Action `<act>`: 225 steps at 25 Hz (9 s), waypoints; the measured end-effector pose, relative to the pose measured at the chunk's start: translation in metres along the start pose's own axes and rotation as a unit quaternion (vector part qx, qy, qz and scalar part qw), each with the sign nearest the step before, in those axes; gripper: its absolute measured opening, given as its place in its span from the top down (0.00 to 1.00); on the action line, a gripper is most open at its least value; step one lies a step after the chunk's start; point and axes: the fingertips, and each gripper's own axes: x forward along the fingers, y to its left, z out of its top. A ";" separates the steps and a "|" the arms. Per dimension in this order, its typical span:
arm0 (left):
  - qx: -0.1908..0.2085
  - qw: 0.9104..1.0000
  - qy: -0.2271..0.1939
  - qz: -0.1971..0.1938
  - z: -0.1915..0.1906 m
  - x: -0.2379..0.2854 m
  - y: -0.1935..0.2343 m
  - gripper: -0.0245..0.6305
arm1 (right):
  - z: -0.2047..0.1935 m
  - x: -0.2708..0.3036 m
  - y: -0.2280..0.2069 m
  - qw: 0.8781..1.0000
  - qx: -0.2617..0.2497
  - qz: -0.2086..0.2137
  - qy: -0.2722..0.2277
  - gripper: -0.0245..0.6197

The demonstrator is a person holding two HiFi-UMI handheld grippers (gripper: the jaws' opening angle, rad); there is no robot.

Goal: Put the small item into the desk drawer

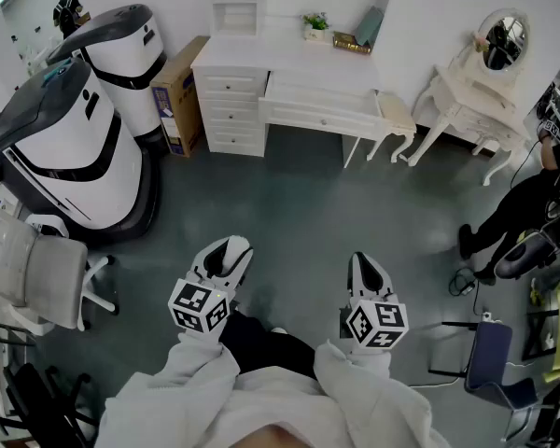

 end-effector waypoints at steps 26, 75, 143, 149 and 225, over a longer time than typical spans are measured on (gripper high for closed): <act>0.001 0.999 0.035 -0.015 -0.012 0.023 -0.014 0.67 | -0.019 0.002 -0.023 0.999 0.042 -0.020 0.021 0.90; 0.014 0.998 0.039 -0.042 0.076 0.291 0.184 0.67 | 0.076 0.324 -0.063 0.997 0.054 -0.011 0.047 0.90; 0.003 0.997 0.075 0.004 0.111 0.610 0.274 0.67 | 0.136 0.621 -0.251 0.989 0.081 0.052 0.109 0.90; 0.001 0.996 0.086 0.004 0.106 0.615 0.276 0.67 | 0.125 0.613 -0.253 0.987 0.095 0.040 0.119 0.90; -0.136 0.931 0.275 0.198 -0.093 0.805 0.468 0.66 | 0.039 0.781 -0.270 0.940 0.115 0.026 0.320 0.90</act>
